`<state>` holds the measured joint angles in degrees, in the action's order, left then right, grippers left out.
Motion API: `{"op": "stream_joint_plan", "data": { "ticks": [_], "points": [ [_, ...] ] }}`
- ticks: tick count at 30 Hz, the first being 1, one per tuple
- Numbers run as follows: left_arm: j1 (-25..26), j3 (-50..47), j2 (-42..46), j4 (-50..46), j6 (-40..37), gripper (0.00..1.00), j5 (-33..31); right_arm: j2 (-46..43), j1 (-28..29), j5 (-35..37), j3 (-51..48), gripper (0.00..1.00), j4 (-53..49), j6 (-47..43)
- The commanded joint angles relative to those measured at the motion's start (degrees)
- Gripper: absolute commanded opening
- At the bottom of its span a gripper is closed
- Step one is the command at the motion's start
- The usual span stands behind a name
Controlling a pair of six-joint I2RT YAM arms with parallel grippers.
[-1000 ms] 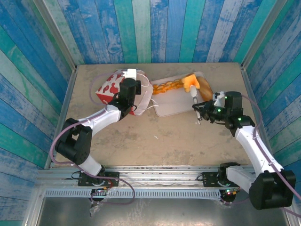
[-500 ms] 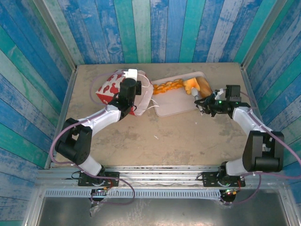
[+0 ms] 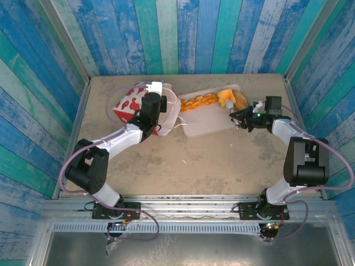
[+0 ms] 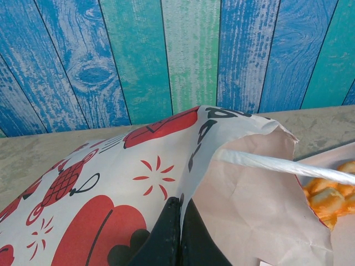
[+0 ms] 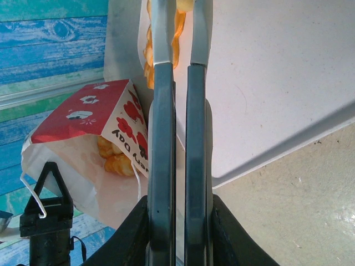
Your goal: Take the fake bread out of the paper bag
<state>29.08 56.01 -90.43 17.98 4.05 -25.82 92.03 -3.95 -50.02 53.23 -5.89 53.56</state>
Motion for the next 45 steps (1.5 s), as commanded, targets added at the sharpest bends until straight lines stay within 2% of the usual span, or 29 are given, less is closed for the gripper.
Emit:
{"op": "stream_joint_plan", "data": {
  "ticks": [1, 18, 32, 45],
  "points": [
    [-0.1, -0.8, 2.1, -0.2, -0.7, 0.0, -0.9, 0.5, -0.3, -2.0, 2.2, 0.04, 2.8, 0.0],
    [-0.1, -0.7, 2.5, -0.1, -0.8, 0.0, -0.5, -2.6, 0.0, -1.6, -0.3, 0.12, -1.1, -1.3],
    [-0.1, -1.2, 3.3, -0.5, -0.9, 0.0, -0.8, 2.8, 1.1, -1.7, 1.8, 0.18, 0.9, -0.8],
    [-0.1, -1.1, 3.0, -0.4, -1.5, 0.0, -1.1, 0.9, 1.2, -0.2, 1.8, 0.39, 1.2, -0.2]
  ]
}}
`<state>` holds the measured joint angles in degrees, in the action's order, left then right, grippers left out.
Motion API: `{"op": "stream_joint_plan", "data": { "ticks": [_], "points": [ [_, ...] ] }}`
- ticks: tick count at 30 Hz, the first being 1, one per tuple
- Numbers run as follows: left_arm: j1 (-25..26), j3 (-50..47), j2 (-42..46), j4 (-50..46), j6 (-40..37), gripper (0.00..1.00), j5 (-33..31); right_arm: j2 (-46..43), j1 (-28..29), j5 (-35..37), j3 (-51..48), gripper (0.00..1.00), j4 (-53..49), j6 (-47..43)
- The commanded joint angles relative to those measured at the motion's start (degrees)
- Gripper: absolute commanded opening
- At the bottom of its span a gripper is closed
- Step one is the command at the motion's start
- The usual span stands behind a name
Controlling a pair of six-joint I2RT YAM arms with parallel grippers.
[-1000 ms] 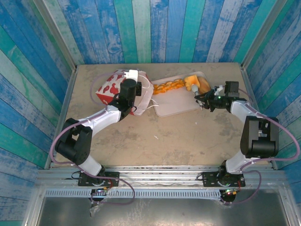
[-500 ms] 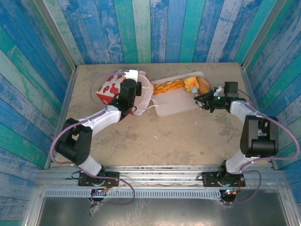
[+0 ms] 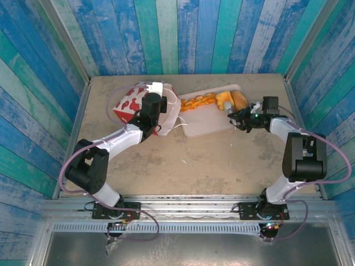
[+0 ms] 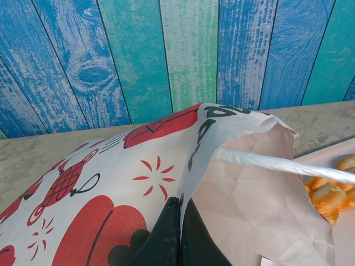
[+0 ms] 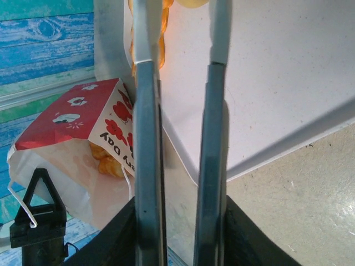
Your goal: Take the fake bread out of the paper bag
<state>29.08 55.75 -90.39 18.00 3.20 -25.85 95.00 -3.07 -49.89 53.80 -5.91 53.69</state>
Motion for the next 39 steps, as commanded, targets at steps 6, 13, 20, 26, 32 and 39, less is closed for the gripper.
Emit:
{"op": "stream_joint_plan", "data": {
  "ticks": [6, 13, 20, 26, 32, 39],
  "points": [
    [-0.1, -0.9, 3.3, -0.5, -1.0, 0.0, -1.2, -4.8, 0.3, 0.3, -0.8, 0.45, 0.7, -0.7],
    [-0.1, -1.4, 4.2, -0.6, -1.1, 0.0, -1.7, -7.5, 0.3, 0.4, -3.4, 0.47, -0.5, -1.6],
    [-0.1, -1.6, 4.6, -0.6, -1.3, 0.0, -2.0, -12.4, 0.3, 2.4, -4.7, 0.45, -5.2, -4.5],
    [0.0, -1.5, 4.6, -0.5, -1.4, 0.0, -2.2, -14.1, 2.6, 5.2, -2.5, 0.36, -9.9, -8.0],
    [-0.1, -1.2, 4.5, -0.3, -1.2, 0.0, -1.6, -9.2, 7.6, 6.9, 3.1, 0.35, -11.8, -9.9],
    [-0.1, -0.7, 3.9, -0.3, -1.1, 0.0, -0.8, -0.8, 9.5, 7.6, 9.5, 0.34, -11.3, -10.6]
  ]
}}
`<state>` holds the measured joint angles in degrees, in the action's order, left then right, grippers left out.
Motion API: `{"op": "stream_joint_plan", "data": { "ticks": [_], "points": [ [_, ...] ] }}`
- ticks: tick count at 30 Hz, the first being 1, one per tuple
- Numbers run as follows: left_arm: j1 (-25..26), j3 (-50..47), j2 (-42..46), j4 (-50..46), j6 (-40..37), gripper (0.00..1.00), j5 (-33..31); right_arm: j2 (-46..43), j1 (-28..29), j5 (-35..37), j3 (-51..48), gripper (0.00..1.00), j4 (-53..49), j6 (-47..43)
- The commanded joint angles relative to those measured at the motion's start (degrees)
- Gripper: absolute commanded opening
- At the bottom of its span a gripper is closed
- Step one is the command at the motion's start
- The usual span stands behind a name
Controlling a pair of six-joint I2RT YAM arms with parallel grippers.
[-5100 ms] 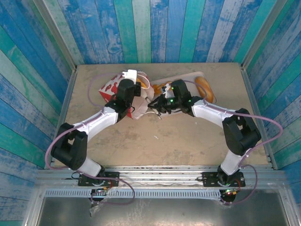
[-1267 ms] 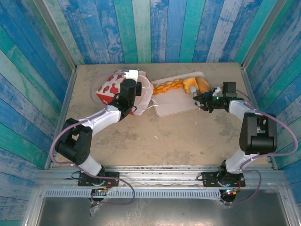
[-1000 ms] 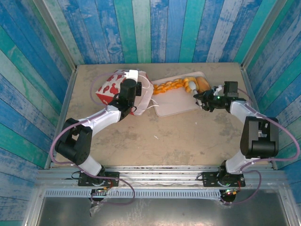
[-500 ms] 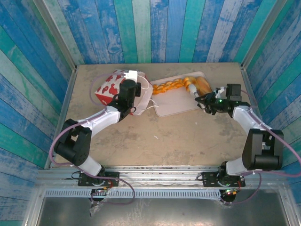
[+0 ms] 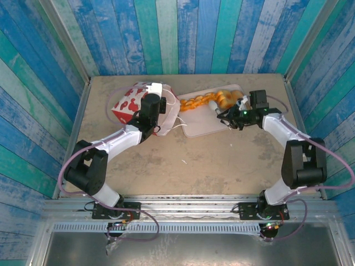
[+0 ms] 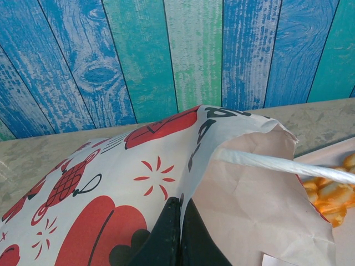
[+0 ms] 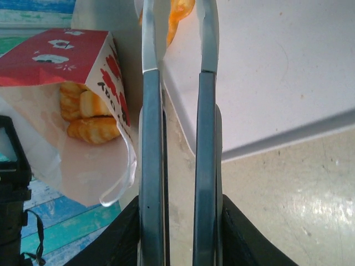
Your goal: Take the fake bread out of the paper bag
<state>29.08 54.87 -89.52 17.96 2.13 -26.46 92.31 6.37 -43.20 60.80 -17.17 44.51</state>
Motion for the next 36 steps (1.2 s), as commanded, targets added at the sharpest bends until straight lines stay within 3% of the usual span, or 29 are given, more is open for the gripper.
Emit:
{"op": "stream_joint_plan", "data": {
  "ticks": [1, 9, 36],
  "points": [
    [-0.1, 0.1, 3.1, -0.2, 0.0, 0.0, -0.2, 2.8, 0.0, 1.0, 3.2, 0.34, 0.0, -1.5],
    [-0.1, 0.1, 3.0, -0.5, -0.2, 0.0, -0.5, 7.1, -0.1, 2.2, 7.2, 0.31, 0.4, -1.3],
    [-0.1, 0.2, 3.1, -0.8, 0.1, 0.0, -0.8, 8.3, -2.9, 5.3, 7.6, 0.25, 3.7, 0.5]
  ]
}}
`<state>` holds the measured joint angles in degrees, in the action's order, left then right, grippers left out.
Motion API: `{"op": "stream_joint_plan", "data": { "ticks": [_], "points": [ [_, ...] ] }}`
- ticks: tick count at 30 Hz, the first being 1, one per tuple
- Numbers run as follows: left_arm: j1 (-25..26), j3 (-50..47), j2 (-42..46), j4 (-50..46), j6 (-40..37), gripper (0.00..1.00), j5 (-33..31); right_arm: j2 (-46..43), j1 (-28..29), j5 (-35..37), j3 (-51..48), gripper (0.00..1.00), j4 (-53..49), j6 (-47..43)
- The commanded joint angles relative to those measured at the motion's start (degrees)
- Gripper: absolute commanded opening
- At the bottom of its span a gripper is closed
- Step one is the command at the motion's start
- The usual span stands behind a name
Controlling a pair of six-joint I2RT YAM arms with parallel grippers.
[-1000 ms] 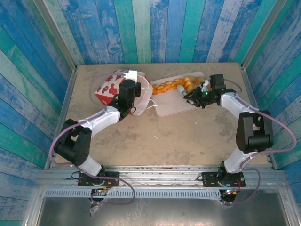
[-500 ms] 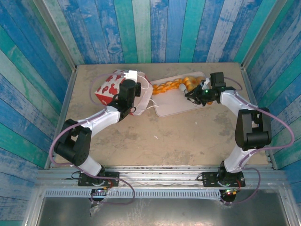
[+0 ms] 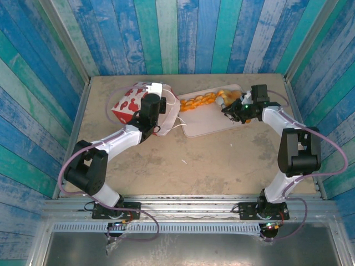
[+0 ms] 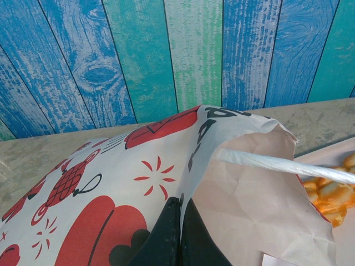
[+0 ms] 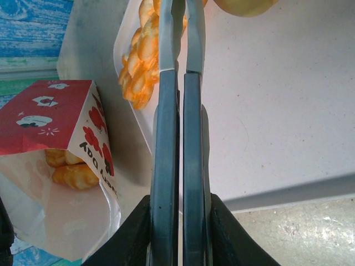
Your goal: Take the fake bread out of the paper bag
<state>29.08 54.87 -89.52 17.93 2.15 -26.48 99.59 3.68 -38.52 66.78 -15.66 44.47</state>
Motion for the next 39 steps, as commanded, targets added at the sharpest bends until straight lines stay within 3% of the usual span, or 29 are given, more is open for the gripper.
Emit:
{"op": "stream_joint_plan", "data": {
  "ticks": [1, 11, 22, 39],
  "points": [
    [-0.1, 0.2, 3.2, -0.8, 0.0, 0.0, -0.8, 1.3, -0.2, 0.7, 1.8, 0.25, 2.3, 0.5],
    [-0.1, -0.2, 3.6, -0.7, -0.2, 0.0, -1.1, 4.1, 0.1, -2.0, 2.5, 0.26, 5.6, 1.6],
    [-0.1, 0.0, 3.9, -0.9, -0.3, 0.0, -0.8, 0.3, 2.9, -6.1, 2.2, 0.29, 7.0, 2.1],
    [-0.1, 0.0, 5.7, -2.6, -4.2, 0.0, 1.9, -20.6, 8.6, -9.3, -3.7, 0.29, -5.6, -2.7]
  ]
}}
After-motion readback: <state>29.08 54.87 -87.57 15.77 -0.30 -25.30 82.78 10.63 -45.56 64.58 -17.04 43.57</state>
